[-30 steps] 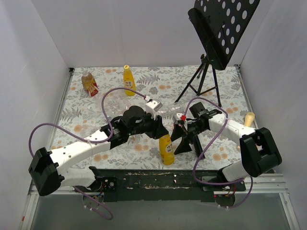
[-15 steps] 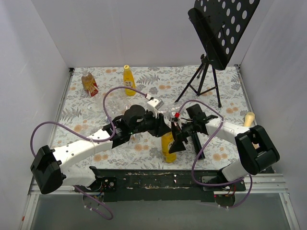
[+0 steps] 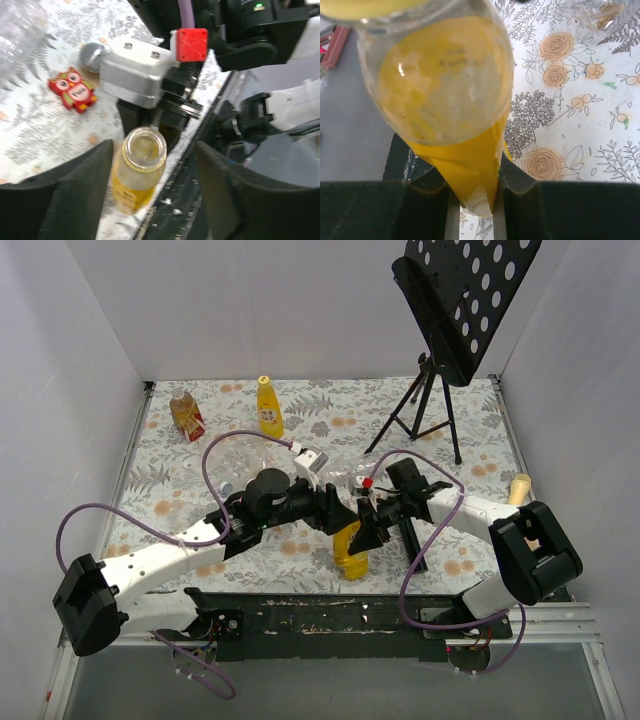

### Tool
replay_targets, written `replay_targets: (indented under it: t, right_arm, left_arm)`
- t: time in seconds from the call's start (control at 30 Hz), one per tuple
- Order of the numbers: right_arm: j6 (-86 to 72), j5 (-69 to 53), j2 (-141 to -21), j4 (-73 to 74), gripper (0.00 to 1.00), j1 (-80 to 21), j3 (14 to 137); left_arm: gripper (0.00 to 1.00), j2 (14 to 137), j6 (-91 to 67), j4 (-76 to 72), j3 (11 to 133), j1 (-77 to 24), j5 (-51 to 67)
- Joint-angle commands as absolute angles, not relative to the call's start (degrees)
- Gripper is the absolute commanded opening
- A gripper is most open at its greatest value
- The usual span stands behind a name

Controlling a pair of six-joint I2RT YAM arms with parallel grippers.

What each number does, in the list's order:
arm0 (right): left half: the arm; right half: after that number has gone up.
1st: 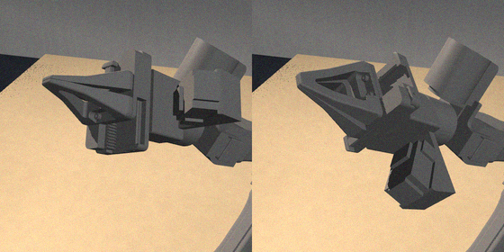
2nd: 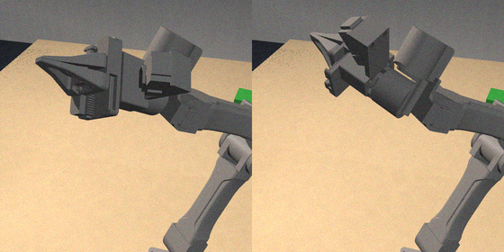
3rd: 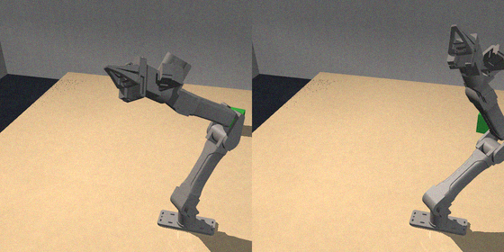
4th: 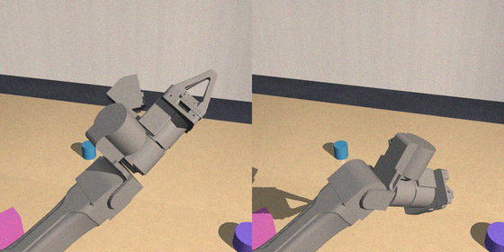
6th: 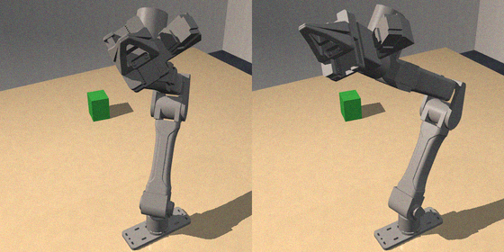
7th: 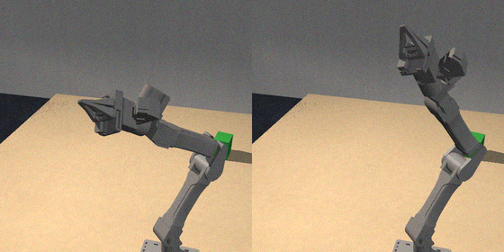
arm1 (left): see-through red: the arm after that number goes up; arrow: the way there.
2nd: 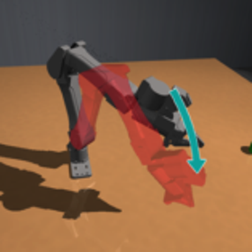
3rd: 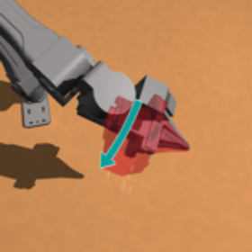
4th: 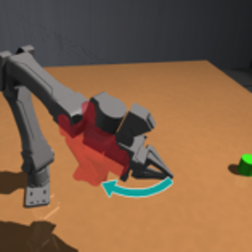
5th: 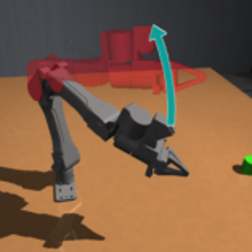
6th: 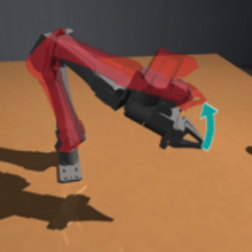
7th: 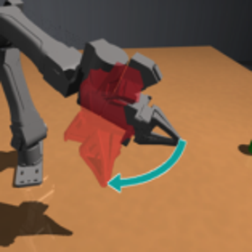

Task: Unscrew the bottle caps
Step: Place the plastic bottle at the corner of the board.

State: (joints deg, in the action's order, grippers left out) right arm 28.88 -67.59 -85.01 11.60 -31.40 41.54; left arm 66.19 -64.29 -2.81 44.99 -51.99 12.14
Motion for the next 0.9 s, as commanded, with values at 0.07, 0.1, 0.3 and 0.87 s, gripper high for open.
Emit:
replay_targets:
  t: [0.07, 0.1, 0.3, 0.87]
  right_arm:
    - [29.97, -68.73, -82.97, 12.92, 0.18, -30.85, 42.63]
    - [30.23, -68.82, -83.06, 13.01, 0.18, -30.94, 42.63]
    - [31.55, -69.52, -83.06, 14.15, 0.19, -30.85, 42.98]
    - [33.31, -70.66, -83.32, 16.17, 0.21, -30.85, 43.59]
  left_arm:
    - [0.81, 60.82, -68.2, -5.72, 41.75, -52.29, 17.13]
    - [0.83, 60.82, -68.12, -5.28, 41.49, -52.29, 17.92]
    - [0.86, 63.8, -67.5, -4.31, 41.66, -52.29, 19.95]
    - [0.48, 70.49, -64.34, -4.3, 43.68, -52.29, 20.74]
